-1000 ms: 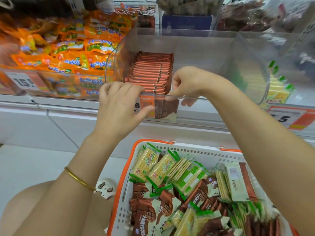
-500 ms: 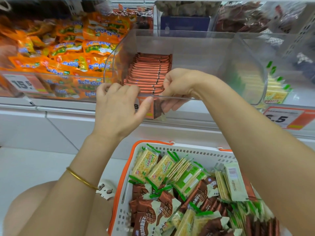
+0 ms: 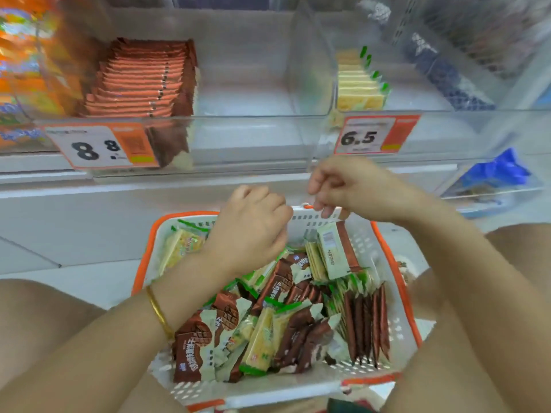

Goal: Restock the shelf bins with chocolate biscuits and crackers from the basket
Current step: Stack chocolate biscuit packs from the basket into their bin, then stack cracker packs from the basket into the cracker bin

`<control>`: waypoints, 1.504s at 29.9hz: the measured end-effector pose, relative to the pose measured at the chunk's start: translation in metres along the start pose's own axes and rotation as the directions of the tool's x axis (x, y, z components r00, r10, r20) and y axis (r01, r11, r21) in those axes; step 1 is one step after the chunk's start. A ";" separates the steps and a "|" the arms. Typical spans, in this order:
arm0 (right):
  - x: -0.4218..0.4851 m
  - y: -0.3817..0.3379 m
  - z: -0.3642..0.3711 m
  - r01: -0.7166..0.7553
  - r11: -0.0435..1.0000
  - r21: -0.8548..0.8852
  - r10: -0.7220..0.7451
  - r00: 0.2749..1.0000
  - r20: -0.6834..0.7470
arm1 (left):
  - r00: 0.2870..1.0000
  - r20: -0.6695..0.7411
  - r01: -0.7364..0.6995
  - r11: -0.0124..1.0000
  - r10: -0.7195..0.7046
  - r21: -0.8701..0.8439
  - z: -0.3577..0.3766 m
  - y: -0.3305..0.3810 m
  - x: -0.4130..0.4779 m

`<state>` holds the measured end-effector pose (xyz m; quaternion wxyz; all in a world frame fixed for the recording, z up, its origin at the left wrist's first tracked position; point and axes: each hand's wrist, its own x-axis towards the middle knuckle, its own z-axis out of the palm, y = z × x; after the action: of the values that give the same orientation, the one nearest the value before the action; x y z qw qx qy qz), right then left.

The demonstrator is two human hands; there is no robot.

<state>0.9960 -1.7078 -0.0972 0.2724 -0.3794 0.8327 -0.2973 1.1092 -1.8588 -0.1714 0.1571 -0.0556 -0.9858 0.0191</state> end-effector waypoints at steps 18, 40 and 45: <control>0.058 0.142 0.115 0.058 0.839 -0.541 0.154 0.928 0.340 | 0.879 0.469 0.174 0.975 -0.089 -0.140 0.063 0.021 0.000; 0.086 0.135 0.110 -0.565 0.540 0.624 0.582 0.786 0.208 | 0.750 0.626 0.307 0.951 -0.213 -0.044 0.063 -0.001 -0.005; 0.064 0.118 0.067 -0.528 0.381 0.759 0.516 0.803 0.300 | 0.781 0.573 0.464 0.846 -0.249 -0.264 0.056 0.009 0.003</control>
<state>0.9501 -1.7152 -0.2395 0.4996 0.0693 0.6726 -0.5415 1.0896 -1.8504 -0.2239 -0.1275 0.1131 -0.9660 -0.1944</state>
